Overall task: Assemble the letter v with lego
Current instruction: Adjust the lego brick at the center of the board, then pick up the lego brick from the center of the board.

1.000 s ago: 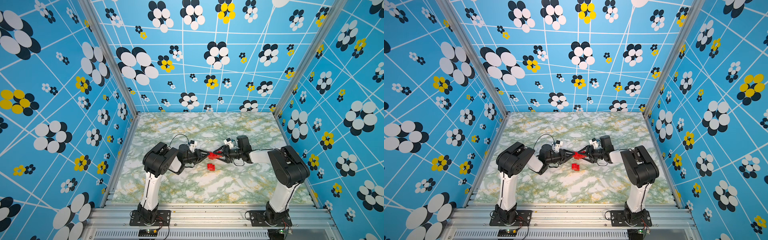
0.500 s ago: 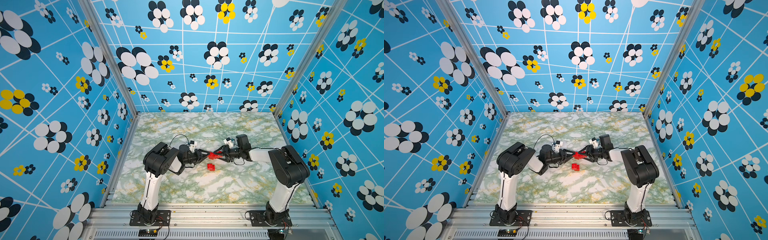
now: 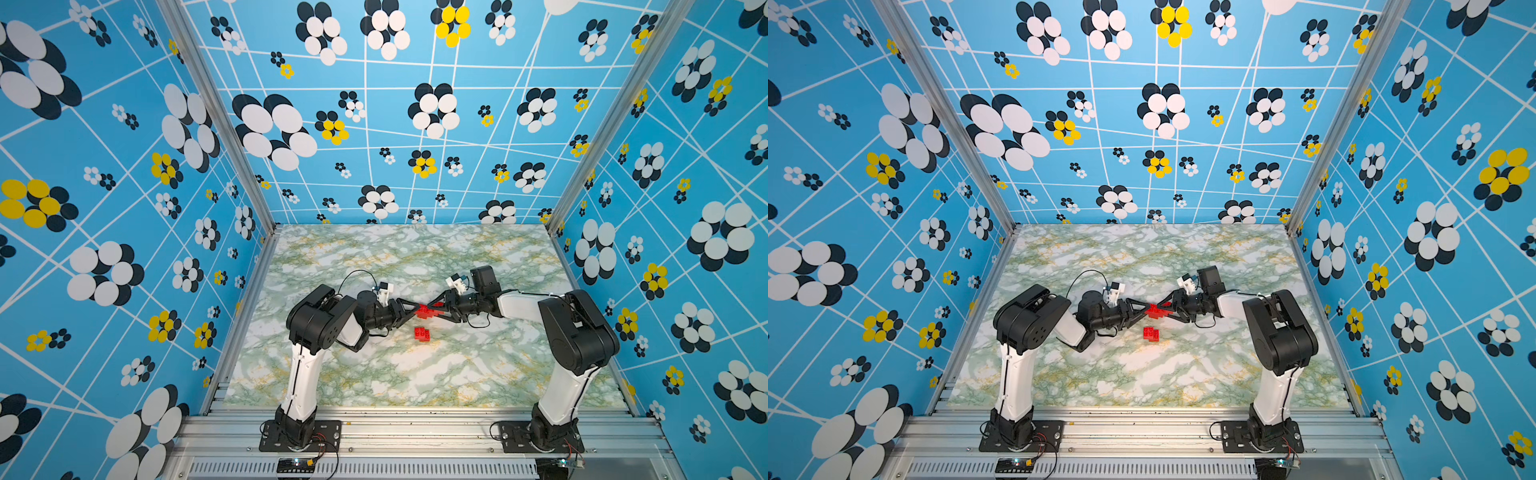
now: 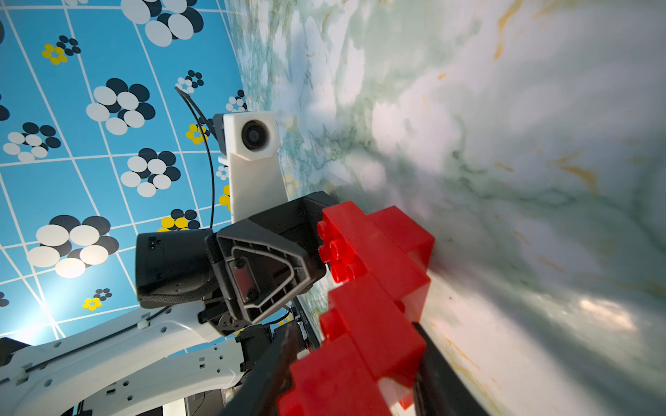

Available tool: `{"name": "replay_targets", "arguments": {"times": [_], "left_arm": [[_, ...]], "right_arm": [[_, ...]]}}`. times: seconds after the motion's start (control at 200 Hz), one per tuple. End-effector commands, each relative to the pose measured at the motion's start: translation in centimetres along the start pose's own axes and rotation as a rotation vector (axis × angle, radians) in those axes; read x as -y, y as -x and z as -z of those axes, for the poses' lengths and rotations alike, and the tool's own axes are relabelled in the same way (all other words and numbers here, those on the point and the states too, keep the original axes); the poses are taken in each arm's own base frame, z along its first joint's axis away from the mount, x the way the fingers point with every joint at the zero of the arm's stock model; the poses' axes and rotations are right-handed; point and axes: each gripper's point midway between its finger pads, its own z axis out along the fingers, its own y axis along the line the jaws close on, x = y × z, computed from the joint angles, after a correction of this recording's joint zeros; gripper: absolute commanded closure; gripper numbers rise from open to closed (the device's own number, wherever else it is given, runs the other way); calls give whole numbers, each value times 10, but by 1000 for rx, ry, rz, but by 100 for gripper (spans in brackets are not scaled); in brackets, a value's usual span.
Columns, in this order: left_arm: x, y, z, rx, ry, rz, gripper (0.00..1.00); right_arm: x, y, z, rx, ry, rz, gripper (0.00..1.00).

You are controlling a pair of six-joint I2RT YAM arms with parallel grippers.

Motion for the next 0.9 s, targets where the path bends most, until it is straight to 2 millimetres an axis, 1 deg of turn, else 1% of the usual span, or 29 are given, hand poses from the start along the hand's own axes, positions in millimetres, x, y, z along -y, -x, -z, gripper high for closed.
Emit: {"name": "replay_targets", "arguments": {"times": [0.0, 0.225, 0.39, 0.5, 0.585, 0.68, 0.715, 0.74, 0.82, 0.855, 0.894], "left_arm": [[-12, -3, 6, -2, 24, 13, 48], [-13, 1, 20, 11, 52, -6, 44], [-11, 8, 36, 34, 75, -20, 41], [-9, 7, 46, 32, 99, -39, 41], [-8, -3, 51, 7, 124, -53, 40], [-3, -20, 53, -37, 140, -64, 36], [-8, -29, 53, -62, 157, -59, 34], [-1, -33, 53, -69, 155, -74, 33], [2, -48, 52, -119, 194, -130, 31], [-1, -55, 54, -150, 241, -151, 31], [-2, -58, 56, -177, 290, -210, 32]], "right_arm": [[-1, 0, 0, -9, -27, 20, 49], [0, 0, 0, -13, -34, 19, 49], [-1, 2, 0, -11, -38, 23, 49], [0, 2, 0, -16, -46, 24, 49], [-2, 3, 1, -17, -47, 29, 49], [-4, 4, 1, -19, -50, 32, 49], [-3, 5, 1, -20, -53, 33, 49], [-3, 5, 1, -21, -55, 33, 49], [-3, 4, 1, -26, -61, 33, 49], [-3, 4, 1, -27, -61, 33, 49], [-2, 4, 1, -27, -63, 33, 49]]}}
